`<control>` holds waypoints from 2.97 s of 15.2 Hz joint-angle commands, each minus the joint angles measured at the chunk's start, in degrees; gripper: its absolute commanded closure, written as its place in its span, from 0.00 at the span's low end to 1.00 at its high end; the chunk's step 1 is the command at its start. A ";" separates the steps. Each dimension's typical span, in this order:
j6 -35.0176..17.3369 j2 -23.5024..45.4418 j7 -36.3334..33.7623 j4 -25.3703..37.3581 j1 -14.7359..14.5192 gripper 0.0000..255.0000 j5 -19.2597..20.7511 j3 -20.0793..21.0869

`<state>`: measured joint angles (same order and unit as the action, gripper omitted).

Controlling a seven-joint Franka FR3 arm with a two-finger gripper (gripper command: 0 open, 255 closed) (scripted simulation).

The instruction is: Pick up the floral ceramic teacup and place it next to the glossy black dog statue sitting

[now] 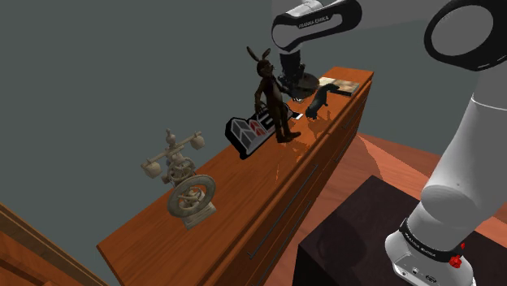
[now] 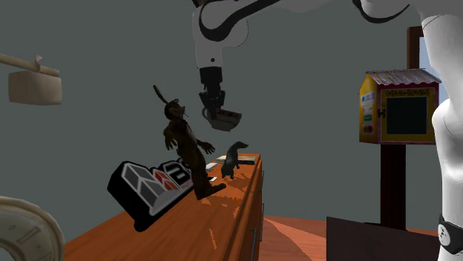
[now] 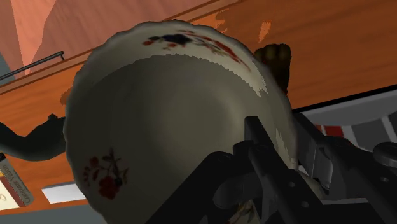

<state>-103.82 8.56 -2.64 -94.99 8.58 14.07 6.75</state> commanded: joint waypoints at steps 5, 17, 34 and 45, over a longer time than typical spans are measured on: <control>-0.44 4.17 7.52 5.47 4.25 1.00 -0.34 -2.98; -4.02 11.11 14.67 10.47 9.16 1.00 -1.05 -5.71; -15.68 13.62 12.11 1.09 9.32 1.00 0.07 -6.01; -22.54 16.92 10.37 -2.61 9.30 1.00 1.07 -6.36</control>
<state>-125.64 25.21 7.95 -97.20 17.91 15.02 0.42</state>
